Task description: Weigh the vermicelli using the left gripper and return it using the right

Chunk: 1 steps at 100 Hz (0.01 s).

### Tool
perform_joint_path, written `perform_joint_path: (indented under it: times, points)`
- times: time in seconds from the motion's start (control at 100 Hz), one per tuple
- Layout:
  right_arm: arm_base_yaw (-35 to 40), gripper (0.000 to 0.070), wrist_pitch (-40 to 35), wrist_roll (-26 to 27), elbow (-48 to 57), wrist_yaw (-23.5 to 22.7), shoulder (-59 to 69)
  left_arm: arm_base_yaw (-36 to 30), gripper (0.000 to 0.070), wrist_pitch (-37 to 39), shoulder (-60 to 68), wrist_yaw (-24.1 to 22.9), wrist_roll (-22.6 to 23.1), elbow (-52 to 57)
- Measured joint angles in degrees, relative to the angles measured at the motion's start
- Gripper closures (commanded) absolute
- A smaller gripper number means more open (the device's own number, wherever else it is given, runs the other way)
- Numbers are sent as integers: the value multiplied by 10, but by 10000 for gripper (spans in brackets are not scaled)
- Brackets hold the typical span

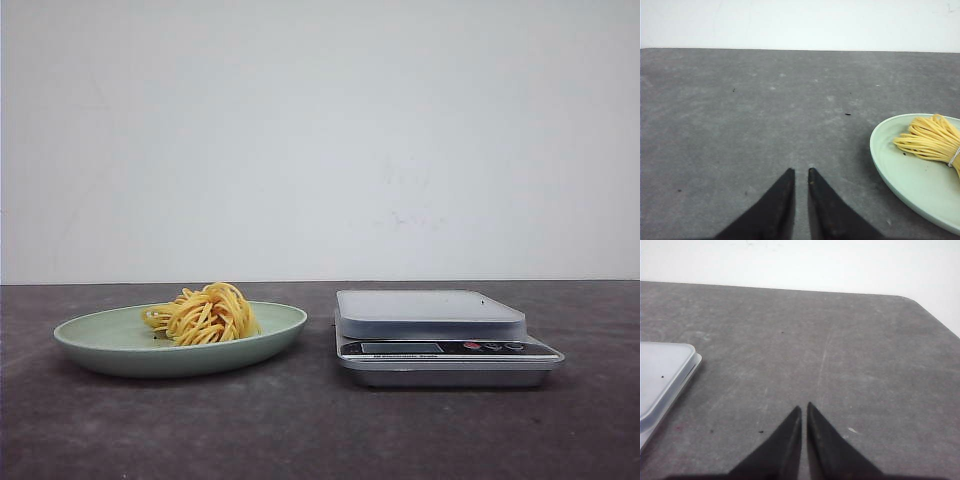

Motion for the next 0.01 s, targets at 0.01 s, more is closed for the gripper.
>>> perform_joint_path:
  times: [0.01]
  points:
    - [0, 689, 0, 0, 0, 0, 0, 0, 689, 0, 0, 0, 0, 0]
